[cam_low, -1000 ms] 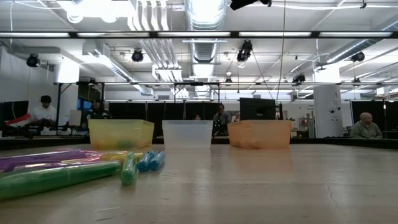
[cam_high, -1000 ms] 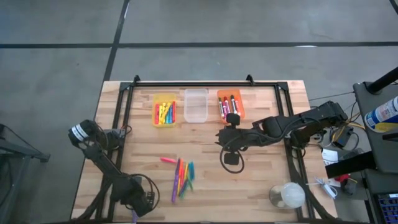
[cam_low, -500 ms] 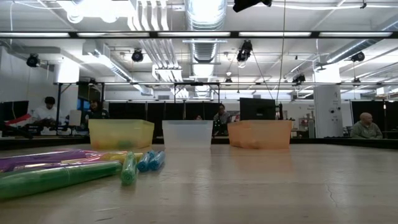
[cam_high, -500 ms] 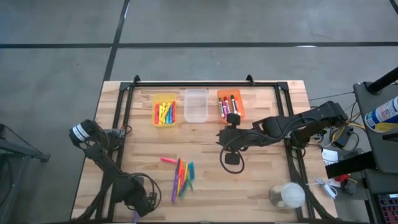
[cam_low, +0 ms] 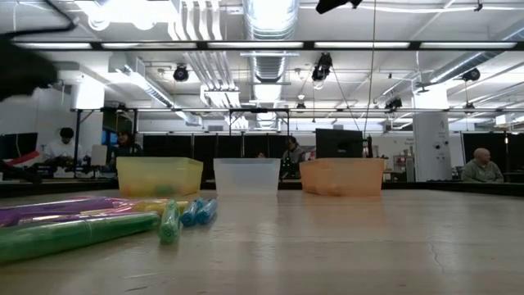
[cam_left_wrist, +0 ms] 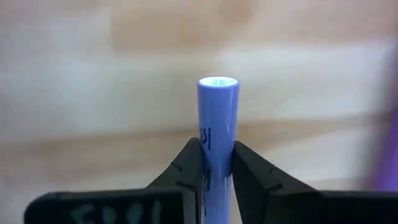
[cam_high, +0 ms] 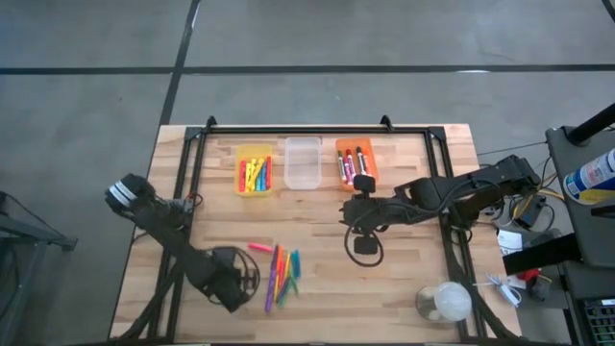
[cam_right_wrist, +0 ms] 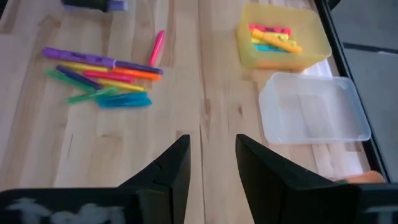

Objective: Pick & Place Markers
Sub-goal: Put the light purple highlighter pen into the yellow bin

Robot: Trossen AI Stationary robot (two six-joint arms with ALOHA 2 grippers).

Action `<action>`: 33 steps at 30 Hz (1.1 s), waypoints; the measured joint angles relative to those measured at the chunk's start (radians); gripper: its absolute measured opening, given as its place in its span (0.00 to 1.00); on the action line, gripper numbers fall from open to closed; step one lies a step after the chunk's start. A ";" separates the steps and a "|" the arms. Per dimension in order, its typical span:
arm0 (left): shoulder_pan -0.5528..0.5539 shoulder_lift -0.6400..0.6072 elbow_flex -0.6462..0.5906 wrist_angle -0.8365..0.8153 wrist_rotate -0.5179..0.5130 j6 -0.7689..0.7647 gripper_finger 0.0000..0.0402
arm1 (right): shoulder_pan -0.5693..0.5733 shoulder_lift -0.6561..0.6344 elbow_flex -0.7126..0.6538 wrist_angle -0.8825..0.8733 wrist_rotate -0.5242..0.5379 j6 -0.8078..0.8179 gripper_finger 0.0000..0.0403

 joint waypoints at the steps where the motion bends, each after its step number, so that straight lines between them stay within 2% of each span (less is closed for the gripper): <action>1: 0.016 -0.029 0.001 -0.034 -0.033 0.021 0.14 | -0.003 0.000 0.000 0.009 0.000 -0.003 0.30; 6: 0.128 -0.181 -0.037 -0.163 -0.122 0.115 0.14 | -0.013 0.000 0.000 0.069 0.001 0.016 0.30; 10: 0.248 -0.308 -0.055 -0.173 -0.269 0.313 0.14 | -0.018 0.000 0.000 0.115 0.001 0.016 0.30; 14: 0.433 -0.433 -0.059 -0.173 -0.360 0.541 0.14 | -0.023 0.000 0.000 0.155 0.015 0.061 0.30; 17: 0.610 -0.503 -0.058 -0.164 -0.352 0.705 0.14 | -0.026 0.000 0.000 0.165 0.068 0.081 0.30; 21: 0.886 -0.563 -0.054 -0.072 -0.287 0.998 0.14 | -0.035 0.000 0.000 0.183 0.181 0.086 0.30; 25: 1.190 -0.555 -0.053 0.031 -0.103 1.253 0.14 | -0.058 0.000 0.000 0.187 0.211 0.082 0.30; 30: 1.517 -0.465 -0.056 0.047 0.105 1.410 0.14 | -0.100 0.000 0.000 0.187 0.212 0.037 0.30; 33: 1.610 -0.378 -0.057 0.066 0.212 1.461 0.14 | -0.122 0.000 0.000 0.186 0.211 0.007 0.30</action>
